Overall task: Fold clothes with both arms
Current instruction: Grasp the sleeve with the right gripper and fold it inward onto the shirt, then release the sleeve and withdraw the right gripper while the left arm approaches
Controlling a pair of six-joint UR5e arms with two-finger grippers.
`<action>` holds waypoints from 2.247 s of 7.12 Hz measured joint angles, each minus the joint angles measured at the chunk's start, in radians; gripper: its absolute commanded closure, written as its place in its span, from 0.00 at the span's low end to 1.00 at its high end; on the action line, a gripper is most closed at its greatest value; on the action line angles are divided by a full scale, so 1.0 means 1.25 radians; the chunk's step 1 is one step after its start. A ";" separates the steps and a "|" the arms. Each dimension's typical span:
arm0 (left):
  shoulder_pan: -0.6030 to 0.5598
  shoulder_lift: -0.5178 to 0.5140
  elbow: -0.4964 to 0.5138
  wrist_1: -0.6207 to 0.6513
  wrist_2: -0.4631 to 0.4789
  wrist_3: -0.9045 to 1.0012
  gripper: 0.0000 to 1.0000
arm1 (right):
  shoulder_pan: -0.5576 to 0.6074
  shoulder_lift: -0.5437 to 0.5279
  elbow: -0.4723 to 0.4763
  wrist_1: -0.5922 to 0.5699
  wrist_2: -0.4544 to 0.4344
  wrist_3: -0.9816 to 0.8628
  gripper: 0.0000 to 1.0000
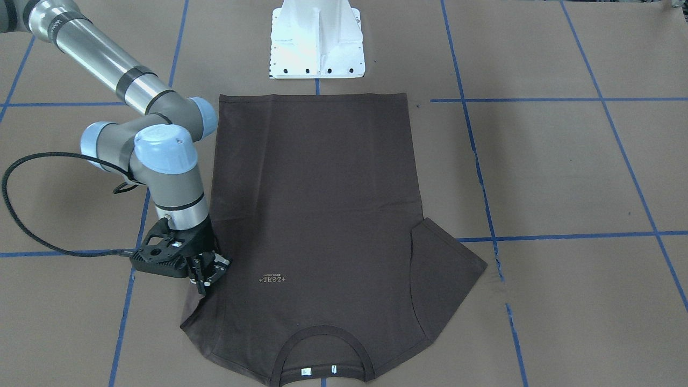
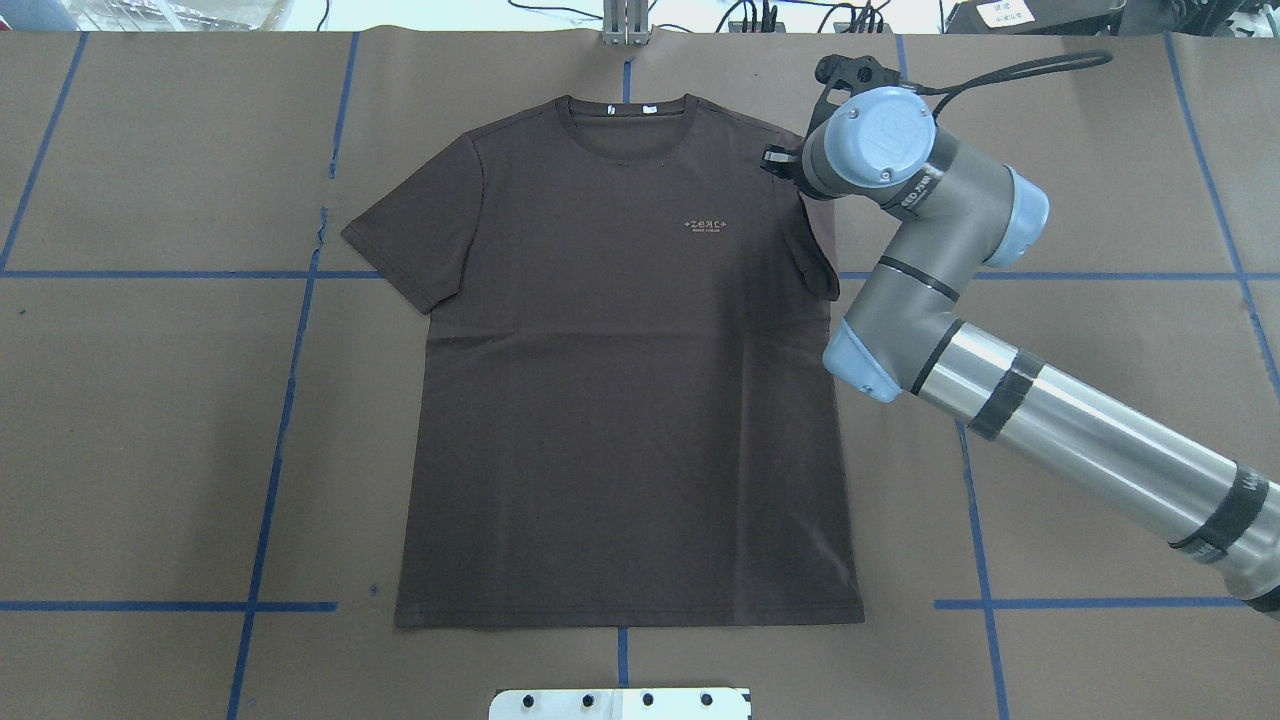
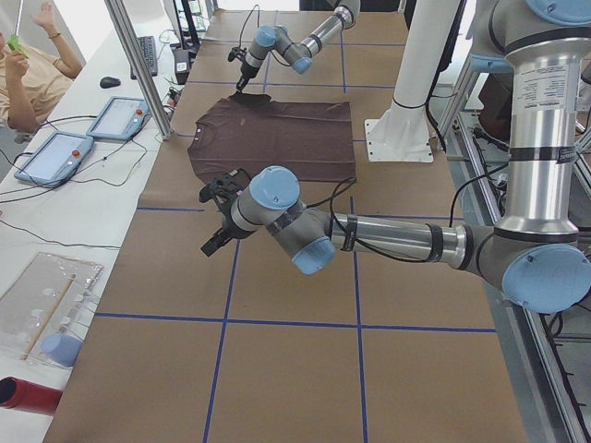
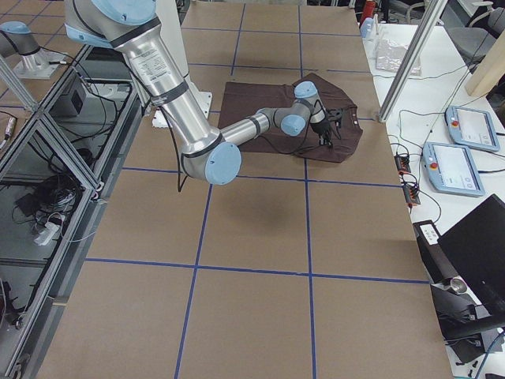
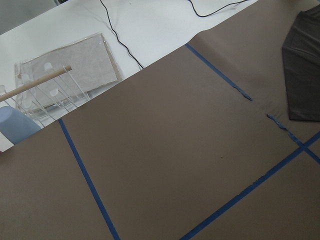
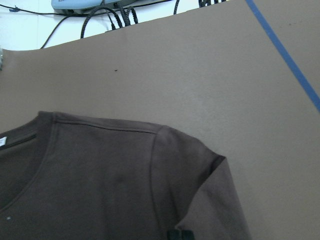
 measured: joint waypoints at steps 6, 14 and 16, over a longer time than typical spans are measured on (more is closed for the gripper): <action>0.000 -0.002 -0.002 -0.001 -0.001 -0.005 0.00 | -0.039 0.069 -0.026 -0.025 -0.038 -0.006 0.00; 0.298 -0.229 0.073 -0.082 0.123 -0.462 0.01 | 0.441 -0.288 0.339 -0.219 0.599 -0.660 0.00; 0.404 -0.291 0.149 -0.082 0.299 -0.608 0.23 | 0.490 -0.391 0.384 -0.217 0.610 -0.750 0.00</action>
